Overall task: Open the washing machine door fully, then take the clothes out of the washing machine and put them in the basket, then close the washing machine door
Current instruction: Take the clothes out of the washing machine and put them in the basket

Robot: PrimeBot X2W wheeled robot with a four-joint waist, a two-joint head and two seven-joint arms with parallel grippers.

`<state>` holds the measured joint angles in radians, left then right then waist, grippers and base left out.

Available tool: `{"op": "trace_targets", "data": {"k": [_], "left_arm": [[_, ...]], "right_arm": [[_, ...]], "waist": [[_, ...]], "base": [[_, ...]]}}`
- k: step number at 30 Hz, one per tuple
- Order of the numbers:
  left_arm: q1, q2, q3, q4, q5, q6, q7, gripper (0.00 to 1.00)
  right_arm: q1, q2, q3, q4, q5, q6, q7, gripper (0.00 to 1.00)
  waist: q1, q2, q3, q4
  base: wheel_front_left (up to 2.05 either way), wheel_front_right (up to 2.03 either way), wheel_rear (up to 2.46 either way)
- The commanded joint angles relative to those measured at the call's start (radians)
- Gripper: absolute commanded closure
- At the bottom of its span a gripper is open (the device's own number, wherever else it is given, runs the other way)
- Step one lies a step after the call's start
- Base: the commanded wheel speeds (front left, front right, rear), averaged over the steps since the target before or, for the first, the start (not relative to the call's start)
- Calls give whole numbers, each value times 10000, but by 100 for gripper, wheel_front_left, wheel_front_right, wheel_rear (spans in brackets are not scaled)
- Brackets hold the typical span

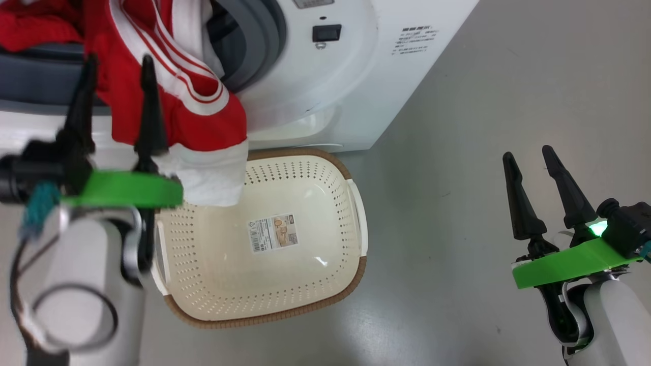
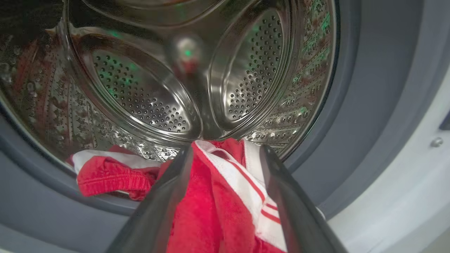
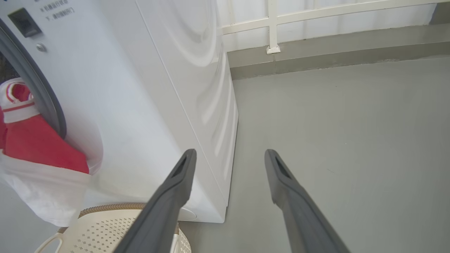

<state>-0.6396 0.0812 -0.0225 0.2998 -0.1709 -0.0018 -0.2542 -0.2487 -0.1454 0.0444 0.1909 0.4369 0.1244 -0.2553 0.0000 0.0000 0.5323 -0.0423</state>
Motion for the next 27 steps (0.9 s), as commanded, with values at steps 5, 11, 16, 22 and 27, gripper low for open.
{"op": "trace_targets", "data": {"k": [5, 11, 16, 22, 27], "left_arm": [[-1397, 493, 334, 1319, -282, -234, 1107, 0], [-2891, 520, 557, 2978, -1053, -465, 2830, 0], [-3831, 420, 615, 4038, -1644, -660, 4163, 0], [-4328, 243, 639, 4351, -2098, -853, 4224, 0], [-4361, 207, 308, 4661, -2120, -1011, 4399, 0]], "right_arm": [[35, 11, 186, -217, -8, 63, -65, 0], [29, 22, 153, -208, 10, 63, -65, 0], [-44, 27, 131, -221, 15, 63, -65, 0], [-99, 48, 145, -256, 18, 63, -65, 0], [-82, 56, 130, -249, 4, 63, -65, 0]], "waist": [[0, 0, 138, -130], [0, 0, 240, -155], [0, 0, 299, -159], [0, 0, 339, -191], [0, 0, 338, -197]], "base": [[0, 0, 0], [0, 0, 0], [0, 0, 0], [0, 0, 0], [0, 0, 0]]}}
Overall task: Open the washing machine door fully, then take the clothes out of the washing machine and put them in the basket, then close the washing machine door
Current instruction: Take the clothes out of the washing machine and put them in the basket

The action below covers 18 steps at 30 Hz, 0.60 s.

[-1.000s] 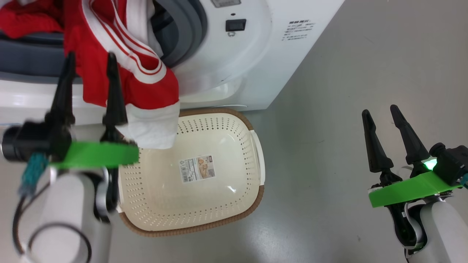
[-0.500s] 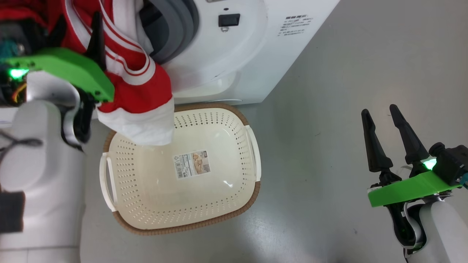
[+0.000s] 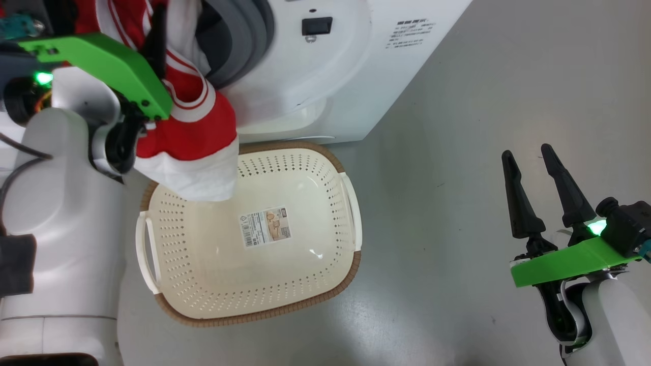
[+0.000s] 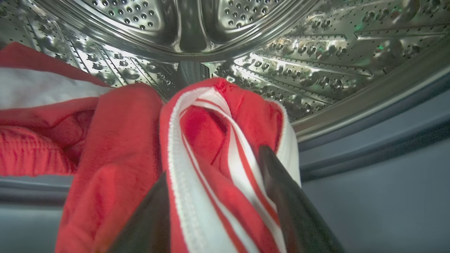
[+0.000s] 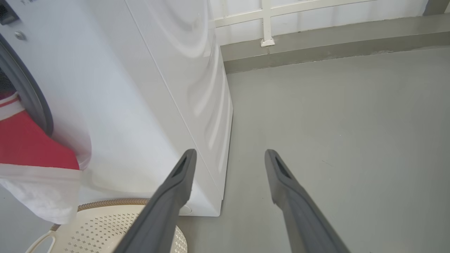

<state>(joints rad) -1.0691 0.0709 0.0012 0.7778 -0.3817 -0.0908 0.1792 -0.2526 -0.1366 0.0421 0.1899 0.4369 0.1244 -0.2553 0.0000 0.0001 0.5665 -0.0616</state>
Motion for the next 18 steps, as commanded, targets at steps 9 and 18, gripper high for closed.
{"op": "trace_targets", "data": {"k": [9, 18], "left_arm": [[-191, 414, -523, 663, 124, -272, 118, 0], [-244, 466, -764, 1212, 40, -332, -188, 100]], "right_arm": [[-59, -18, 243, -234, 13, 63, -65, 0], [5, 22, 243, -210, 3, 63, -65, 0]], "waist": [[0, -1, -69, -82], [0, -1, -185, -121]], "base": [[0, 0, 0], [0, 0, 0]]}}
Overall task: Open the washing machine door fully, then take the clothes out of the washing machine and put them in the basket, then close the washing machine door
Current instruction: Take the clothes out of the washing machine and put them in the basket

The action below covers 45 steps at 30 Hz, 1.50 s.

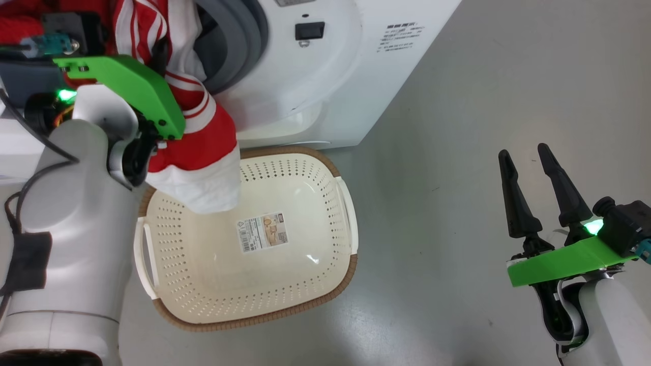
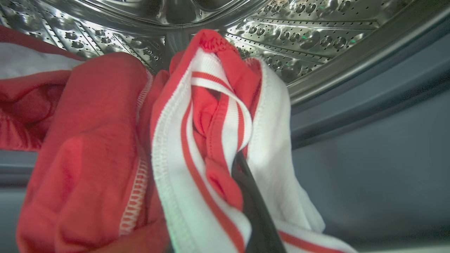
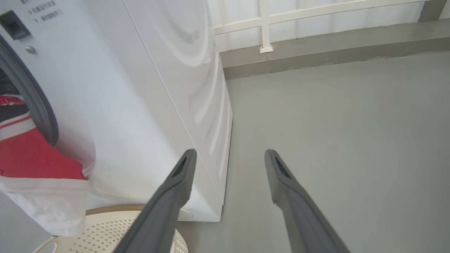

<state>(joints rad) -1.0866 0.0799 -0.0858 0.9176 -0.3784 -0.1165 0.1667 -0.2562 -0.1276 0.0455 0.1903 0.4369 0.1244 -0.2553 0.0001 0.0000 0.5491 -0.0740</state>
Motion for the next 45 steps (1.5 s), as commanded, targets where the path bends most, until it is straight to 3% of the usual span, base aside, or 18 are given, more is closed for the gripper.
{"op": "trace_targets", "data": {"k": [1, 6, 19, 33, 45], "left_arm": [[-52, 393, 67, -146, 21, -80, -184, 100], [144, 424, -70, -21, 25, -101, -937, 100], [1672, 369, -186, -506, 276, 45, -4057, 100], [5463, -212, 330, -4779, 701, 539, -4283, 100], [6580, -293, -573, -4390, -11, 796, -4284, 100]], "right_arm": [[55, -66, 203, -214, 0, 63, -65, 0], [111, -82, 204, -195, -3, 63, -65, 0], [356, -180, 167, -197, -35, 63, -65, 0], [418, -155, 187, -222, -49, 63, -65, 0], [212, -191, 268, -213, 0, 63, -65, 0]], "waist": [[-1, 0, -31, 9], [-1, 0, -160, 61], [-1, 0, -561, 311], [-1, 0, -601, 501], [-1, 0, -363, 423]], "base": [[0, 0, 0], [0, 0, 0], [0, 0, 0], [0, 0, 0], [0, 0, 0]]}}
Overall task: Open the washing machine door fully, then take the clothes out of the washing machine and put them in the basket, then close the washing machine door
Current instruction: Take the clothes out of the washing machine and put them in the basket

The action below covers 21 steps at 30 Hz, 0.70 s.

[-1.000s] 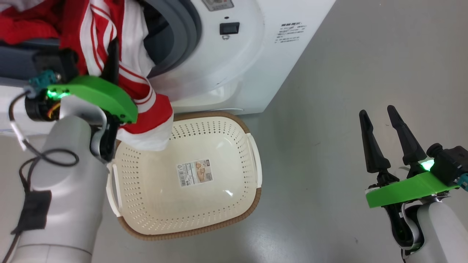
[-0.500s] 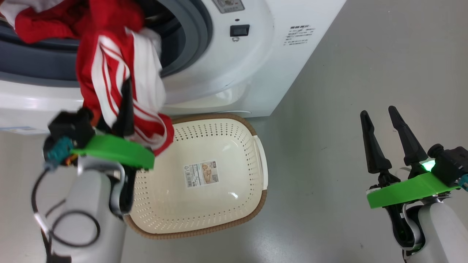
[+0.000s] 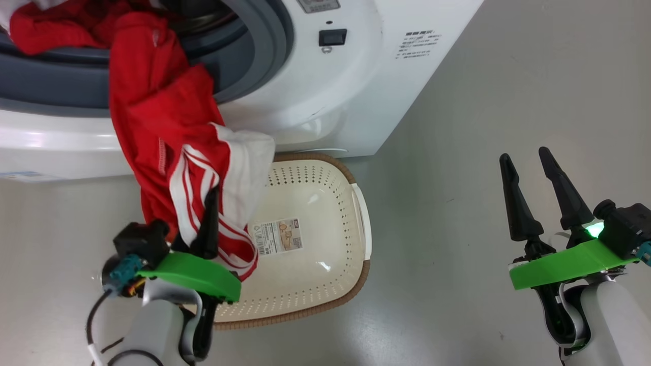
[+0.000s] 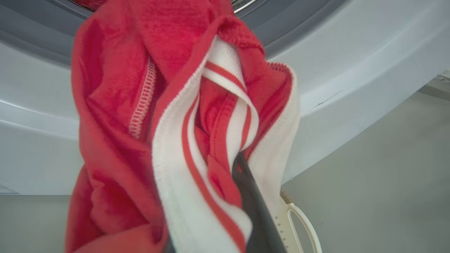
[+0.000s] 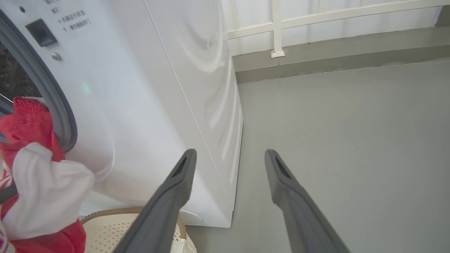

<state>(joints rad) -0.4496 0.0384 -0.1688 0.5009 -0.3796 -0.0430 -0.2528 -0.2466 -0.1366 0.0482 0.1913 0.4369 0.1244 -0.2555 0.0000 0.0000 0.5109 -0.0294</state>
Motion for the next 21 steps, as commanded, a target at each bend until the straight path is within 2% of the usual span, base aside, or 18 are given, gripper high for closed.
{"op": "trace_targets", "data": {"k": [1, 11, 21], "left_arm": [[197, 121, 155, -53, -24, 63, -88, 100], [-269, 119, -424, 1766, -367, -49, -89, 100], [-1068, 119, -850, 3966, -664, -428, -89, 100]], "right_arm": [[97, -103, 243, -224, 5, 63, -63, 0], [1, -47, 243, -232, 20, 63, -63, 0], [-99, 71, 277, -224, 43, 63, -63, 0]], "waist": [[0, 0, 49, -45], [0, 0, 270, -308], [0, 0, 481, -613]], "base": [[0, 0, 0], [0, 0, 0], [0, 0, 0]]}}
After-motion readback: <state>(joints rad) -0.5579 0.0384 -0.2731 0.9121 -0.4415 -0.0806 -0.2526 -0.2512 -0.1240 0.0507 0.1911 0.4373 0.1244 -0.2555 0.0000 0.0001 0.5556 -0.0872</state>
